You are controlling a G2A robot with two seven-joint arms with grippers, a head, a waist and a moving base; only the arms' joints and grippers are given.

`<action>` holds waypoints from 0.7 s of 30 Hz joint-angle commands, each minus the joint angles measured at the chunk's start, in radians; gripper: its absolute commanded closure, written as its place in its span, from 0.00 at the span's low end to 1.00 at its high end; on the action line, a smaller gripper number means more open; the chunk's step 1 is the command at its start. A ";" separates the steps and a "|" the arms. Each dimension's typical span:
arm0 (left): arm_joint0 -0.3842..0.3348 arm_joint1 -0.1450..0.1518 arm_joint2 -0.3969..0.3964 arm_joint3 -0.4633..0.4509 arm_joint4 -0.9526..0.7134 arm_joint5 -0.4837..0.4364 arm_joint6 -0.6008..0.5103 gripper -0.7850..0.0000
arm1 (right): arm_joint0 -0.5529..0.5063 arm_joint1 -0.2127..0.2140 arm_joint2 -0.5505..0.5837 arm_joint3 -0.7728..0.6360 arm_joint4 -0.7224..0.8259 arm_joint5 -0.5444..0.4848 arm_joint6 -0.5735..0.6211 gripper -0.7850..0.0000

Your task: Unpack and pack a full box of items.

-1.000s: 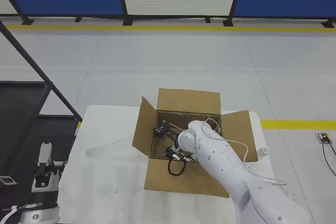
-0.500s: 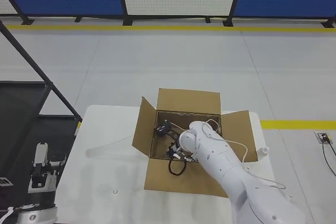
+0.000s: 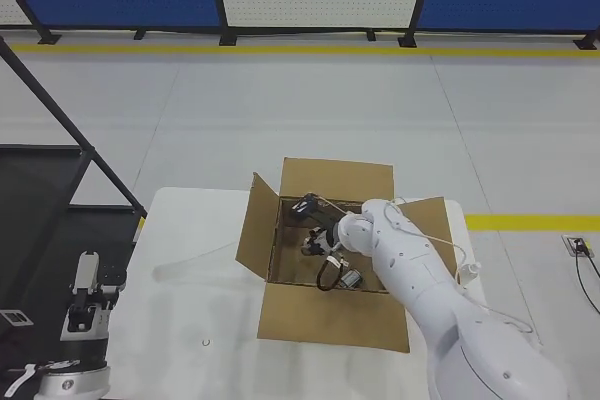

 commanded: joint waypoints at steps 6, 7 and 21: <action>-0.010 0.002 0.023 0.001 0.018 0.002 -0.007 0.00 | 0.013 0.035 -0.003 0.008 -0.057 -0.087 -0.158 1.00; -0.011 0.002 0.025 0.001 0.020 0.003 -0.008 0.00 | 0.014 0.038 -0.004 0.007 -0.066 -0.082 -0.171 1.00; -0.005 0.003 0.027 -0.002 0.020 0.006 0.009 0.00 | 0.014 0.108 -0.005 -0.134 -0.189 -0.144 -0.336 1.00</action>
